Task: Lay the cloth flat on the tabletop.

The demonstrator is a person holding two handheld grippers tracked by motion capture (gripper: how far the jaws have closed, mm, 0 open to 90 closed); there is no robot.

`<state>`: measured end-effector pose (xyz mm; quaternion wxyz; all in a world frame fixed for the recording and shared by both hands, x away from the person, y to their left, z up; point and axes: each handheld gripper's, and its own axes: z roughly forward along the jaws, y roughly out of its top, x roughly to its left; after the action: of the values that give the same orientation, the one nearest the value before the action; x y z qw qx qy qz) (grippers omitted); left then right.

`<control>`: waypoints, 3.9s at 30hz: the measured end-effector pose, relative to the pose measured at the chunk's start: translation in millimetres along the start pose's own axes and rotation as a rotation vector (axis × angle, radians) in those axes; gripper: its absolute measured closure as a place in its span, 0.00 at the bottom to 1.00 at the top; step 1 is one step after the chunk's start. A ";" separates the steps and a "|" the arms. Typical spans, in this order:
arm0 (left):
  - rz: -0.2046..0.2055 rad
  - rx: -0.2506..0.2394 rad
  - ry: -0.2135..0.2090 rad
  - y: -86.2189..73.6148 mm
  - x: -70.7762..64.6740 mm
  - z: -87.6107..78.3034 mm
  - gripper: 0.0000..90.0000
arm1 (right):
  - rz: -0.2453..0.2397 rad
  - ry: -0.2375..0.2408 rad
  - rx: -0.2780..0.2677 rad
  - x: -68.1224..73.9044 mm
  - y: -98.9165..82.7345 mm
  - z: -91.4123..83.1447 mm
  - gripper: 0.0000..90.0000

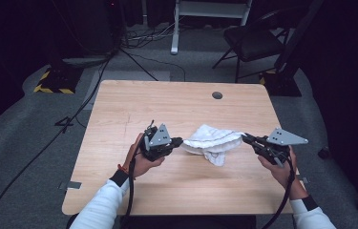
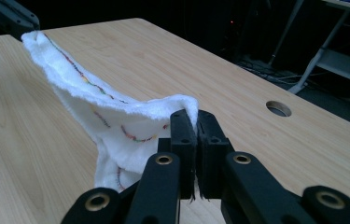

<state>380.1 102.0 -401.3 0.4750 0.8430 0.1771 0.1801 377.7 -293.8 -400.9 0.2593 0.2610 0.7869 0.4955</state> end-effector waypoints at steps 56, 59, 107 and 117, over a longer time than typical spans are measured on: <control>-0.011 -0.060 0.137 29.6 20.4 -41.4 0.95 | -0.016 -0.017 -0.055 22.7 51.6 -11.8 0.97; -0.022 -0.012 0.167 20.6 32.0 -18.4 0.95 | -0.024 -0.039 -0.011 12.0 49.6 6.6 0.97; -0.144 0.247 0.157 -25.2 76.0 67.4 0.22 | 0.022 -0.003 0.260 -50.2 3.9 100.2 0.58; -0.125 0.278 -0.046 -53.0 16.9 49.3 0.29 | -0.033 0.188 0.318 -13.8 -32.6 65.8 0.60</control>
<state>411.4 99.4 -468.7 0.3677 0.8919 0.2415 0.1044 426.7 -272.8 -453.3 0.1483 0.2383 0.8803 0.3825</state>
